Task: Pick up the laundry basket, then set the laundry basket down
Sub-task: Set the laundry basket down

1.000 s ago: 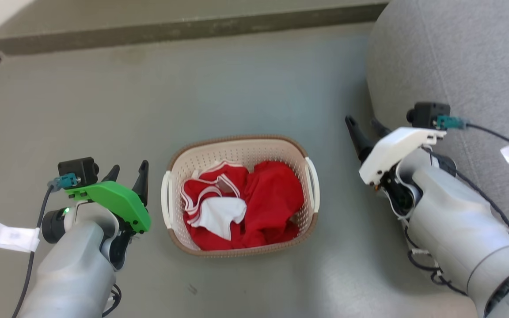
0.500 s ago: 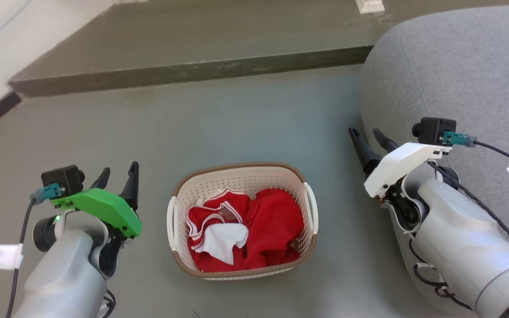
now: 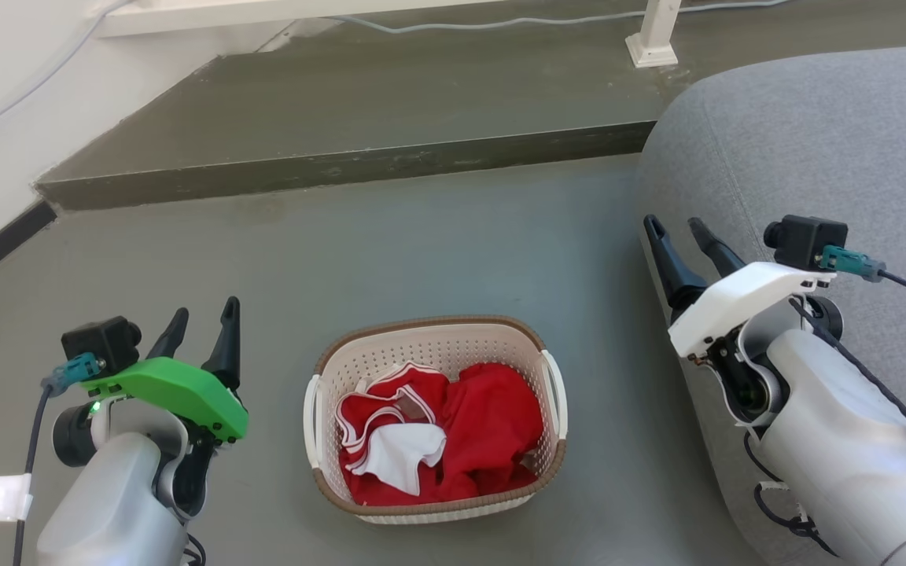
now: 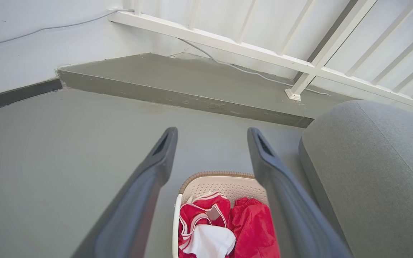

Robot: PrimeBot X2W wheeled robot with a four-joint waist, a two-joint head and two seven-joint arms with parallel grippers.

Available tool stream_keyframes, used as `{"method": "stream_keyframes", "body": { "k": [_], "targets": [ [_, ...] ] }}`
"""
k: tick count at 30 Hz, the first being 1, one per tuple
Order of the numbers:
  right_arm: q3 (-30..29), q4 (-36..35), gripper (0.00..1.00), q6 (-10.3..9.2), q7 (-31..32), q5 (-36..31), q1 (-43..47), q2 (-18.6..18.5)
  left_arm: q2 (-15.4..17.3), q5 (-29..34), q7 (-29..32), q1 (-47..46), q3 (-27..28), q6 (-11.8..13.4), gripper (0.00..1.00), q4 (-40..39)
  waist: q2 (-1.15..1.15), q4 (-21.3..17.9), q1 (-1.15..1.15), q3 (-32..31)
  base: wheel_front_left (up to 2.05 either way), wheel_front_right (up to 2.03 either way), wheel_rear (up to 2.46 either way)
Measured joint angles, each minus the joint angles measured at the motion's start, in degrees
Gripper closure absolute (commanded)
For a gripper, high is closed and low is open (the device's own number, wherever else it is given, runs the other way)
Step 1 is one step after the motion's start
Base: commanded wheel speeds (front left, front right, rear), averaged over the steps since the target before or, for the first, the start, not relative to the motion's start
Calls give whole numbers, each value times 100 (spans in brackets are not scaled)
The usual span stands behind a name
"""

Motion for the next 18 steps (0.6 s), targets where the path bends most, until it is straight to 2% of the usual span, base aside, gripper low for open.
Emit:
{"method": "stream_keyframes", "body": {
  "k": [4,12,18],
  "targets": [
    [-275,-407,0,-101,-14,-289,246,3,23,219,-1,193,236,81,0,-343,0,23,0,-37,0,0,0],
    [-902,-1125,0,-436,-16,-828,827,4,37,656,-2,556,610,167,0,-999,0,62,0,-72,0,0,0],
    [-1204,-1568,0,-554,-22,-1168,1267,49,-23,901,-16,932,940,272,0,-1437,0,96,0,-107,0,0,0]
  ]
}}
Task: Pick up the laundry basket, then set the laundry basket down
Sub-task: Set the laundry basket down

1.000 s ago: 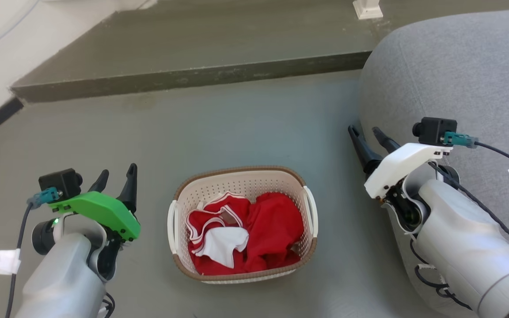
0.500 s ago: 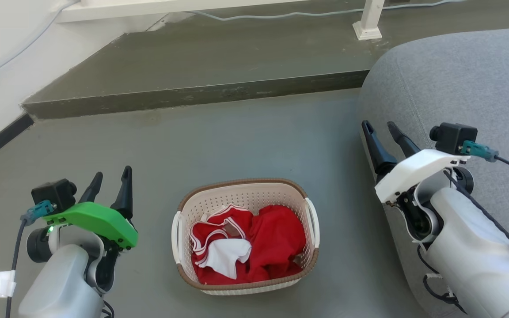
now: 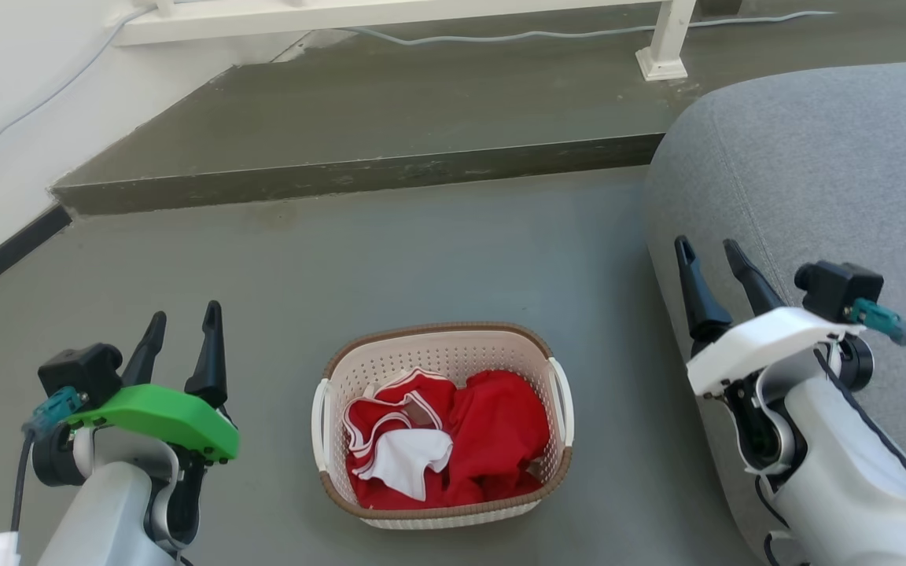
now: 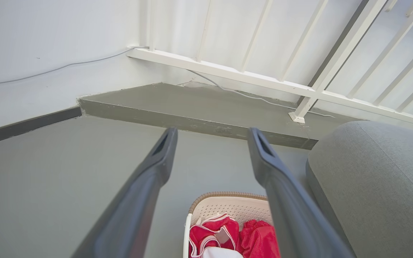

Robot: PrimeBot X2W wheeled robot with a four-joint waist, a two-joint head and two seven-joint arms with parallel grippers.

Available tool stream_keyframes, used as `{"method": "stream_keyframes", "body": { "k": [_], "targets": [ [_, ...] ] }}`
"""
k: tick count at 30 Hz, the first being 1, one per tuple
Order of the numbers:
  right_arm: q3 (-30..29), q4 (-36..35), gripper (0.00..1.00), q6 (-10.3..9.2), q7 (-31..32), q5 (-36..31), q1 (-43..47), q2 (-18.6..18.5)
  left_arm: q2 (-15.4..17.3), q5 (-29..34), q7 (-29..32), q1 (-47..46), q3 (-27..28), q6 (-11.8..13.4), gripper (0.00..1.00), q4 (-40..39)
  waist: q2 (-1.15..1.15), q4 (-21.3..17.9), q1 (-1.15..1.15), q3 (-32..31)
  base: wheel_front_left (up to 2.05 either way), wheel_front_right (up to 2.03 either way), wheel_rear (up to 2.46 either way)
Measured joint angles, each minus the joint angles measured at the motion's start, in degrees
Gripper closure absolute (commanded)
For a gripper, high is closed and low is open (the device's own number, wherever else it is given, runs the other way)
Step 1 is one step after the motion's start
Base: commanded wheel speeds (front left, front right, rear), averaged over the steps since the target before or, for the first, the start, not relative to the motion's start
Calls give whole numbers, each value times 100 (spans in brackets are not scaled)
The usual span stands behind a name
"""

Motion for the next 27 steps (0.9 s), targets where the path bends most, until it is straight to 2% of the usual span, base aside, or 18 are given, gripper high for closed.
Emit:
{"method": "stream_keyframes", "body": {
  "k": [9,27],
  "targets": [
    [-374,-538,0,-49,0,-398,481,156,-171,425,-1,438,388,67,0,-647,0,42,0,-8,0,0,0],
    [-616,-884,0,-84,0,-943,1076,297,-371,1085,-1,1031,799,52,0,-1389,0,62,0,-90,0,0,0]
  ]
}}
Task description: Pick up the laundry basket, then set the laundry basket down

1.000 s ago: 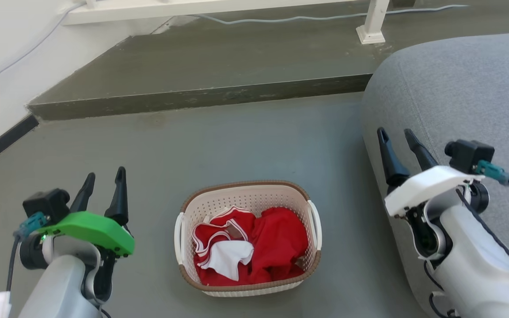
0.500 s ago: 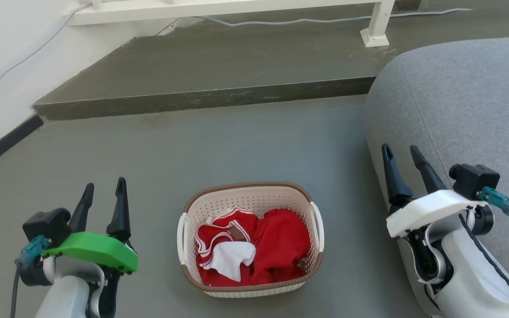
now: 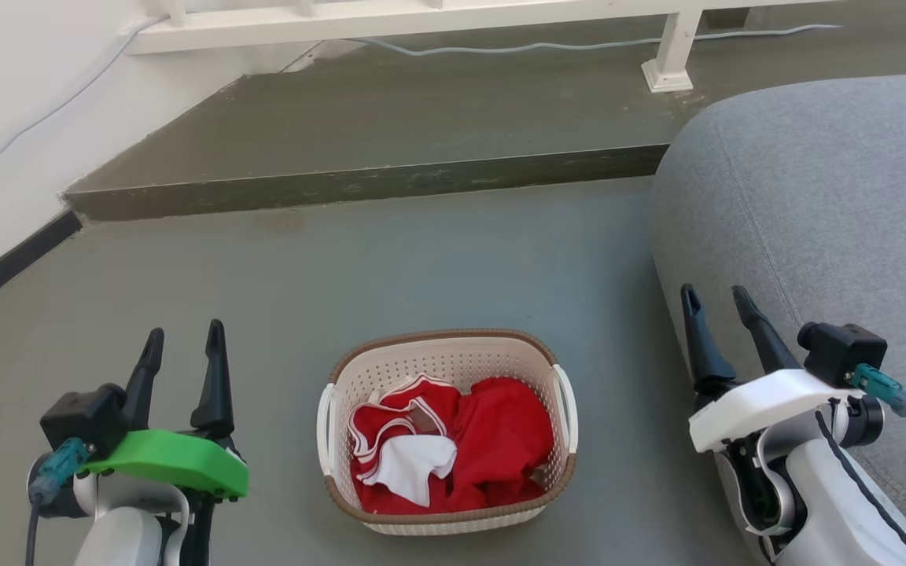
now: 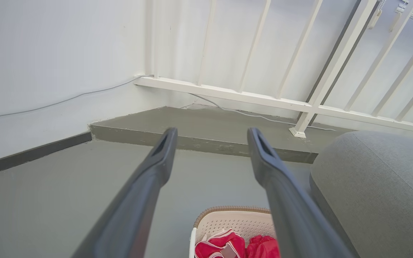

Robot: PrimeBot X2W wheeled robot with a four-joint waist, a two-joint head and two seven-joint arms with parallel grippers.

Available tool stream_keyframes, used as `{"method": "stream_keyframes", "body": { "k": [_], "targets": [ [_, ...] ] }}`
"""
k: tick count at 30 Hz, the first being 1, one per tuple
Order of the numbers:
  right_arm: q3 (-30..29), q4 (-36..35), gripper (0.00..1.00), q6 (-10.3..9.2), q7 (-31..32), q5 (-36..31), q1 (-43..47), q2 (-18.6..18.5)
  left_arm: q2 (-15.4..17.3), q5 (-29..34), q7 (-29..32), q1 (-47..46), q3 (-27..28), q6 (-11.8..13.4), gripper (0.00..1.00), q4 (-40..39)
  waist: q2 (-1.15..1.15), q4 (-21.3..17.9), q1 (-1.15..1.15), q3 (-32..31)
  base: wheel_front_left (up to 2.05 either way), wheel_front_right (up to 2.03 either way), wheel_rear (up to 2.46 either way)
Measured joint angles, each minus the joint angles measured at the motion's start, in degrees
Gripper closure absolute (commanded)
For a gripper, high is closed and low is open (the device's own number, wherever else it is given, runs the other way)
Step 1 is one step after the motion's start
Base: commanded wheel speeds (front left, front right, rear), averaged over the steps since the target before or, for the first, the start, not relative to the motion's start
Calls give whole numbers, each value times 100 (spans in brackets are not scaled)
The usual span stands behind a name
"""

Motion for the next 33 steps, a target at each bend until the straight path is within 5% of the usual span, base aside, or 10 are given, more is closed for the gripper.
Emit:
{"method": "stream_keyframes", "body": {
  "k": [31,32,33],
  "targets": [
    [-307,-145,0,154,0,-441,260,192,-199,411,0,452,186,-225,0,-111,0,-31,0,-63,0,0,0],
    [-313,-147,100,154,0,-448,265,197,-204,409,0,452,186,-247,100,-129,0,-28,0,-64,0,0,0],
    [-307,-99,100,153,1,-445,272,204,-213,409,4,455,169,-246,100,-91,0,-28,0,-64,0,0,0]
  ]
}}
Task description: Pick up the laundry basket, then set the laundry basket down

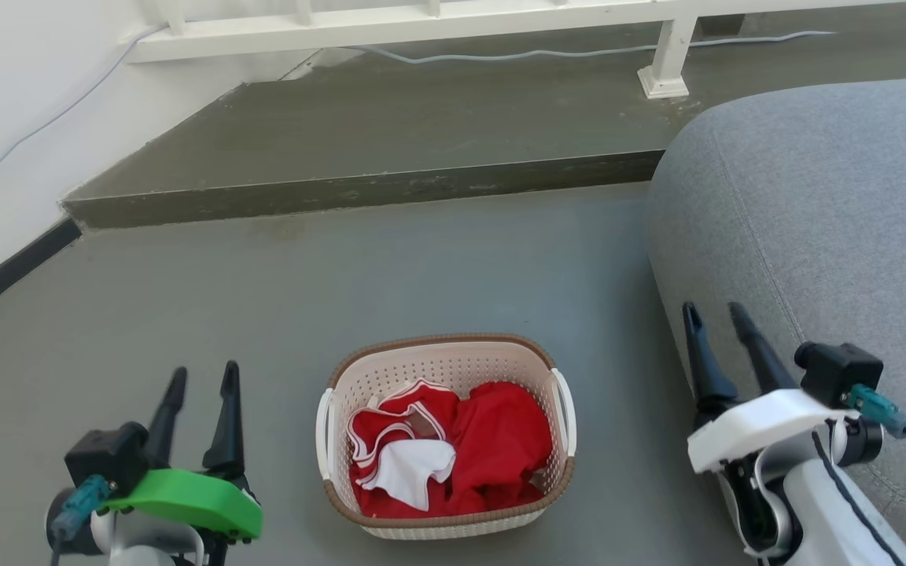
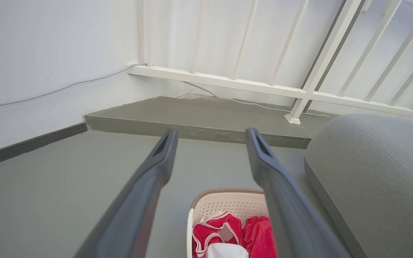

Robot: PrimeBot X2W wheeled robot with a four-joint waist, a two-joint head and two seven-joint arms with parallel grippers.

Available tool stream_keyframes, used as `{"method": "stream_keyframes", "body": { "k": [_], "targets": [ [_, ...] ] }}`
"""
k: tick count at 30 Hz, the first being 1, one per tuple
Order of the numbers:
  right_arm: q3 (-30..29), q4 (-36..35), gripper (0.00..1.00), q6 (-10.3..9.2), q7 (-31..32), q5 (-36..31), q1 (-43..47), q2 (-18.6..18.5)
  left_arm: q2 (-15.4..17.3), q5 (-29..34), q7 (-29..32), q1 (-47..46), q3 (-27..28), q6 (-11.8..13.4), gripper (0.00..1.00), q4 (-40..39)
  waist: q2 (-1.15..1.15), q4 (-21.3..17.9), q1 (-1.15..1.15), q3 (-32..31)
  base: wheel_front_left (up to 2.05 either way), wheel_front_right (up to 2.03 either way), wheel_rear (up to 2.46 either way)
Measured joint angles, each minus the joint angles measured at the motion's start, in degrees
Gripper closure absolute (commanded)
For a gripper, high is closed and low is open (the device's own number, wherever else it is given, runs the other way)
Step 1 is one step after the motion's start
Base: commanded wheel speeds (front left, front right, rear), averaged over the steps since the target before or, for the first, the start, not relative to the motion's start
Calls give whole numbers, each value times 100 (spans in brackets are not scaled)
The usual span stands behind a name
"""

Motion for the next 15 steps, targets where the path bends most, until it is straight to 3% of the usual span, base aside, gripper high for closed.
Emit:
{"method": "stream_keyframes", "body": {
  "k": [6,15],
  "targets": [
    [0,218,100,0,18,67,257,60,-100,-57,34,97,-16,1,100,265,0,2,0,-2,0,0,0],
    [-191,211,100,53,189,666,255,115,-100,-665,271,95,160,0,100,321,0,18,0,-30,0,0,0]
  ]
}}
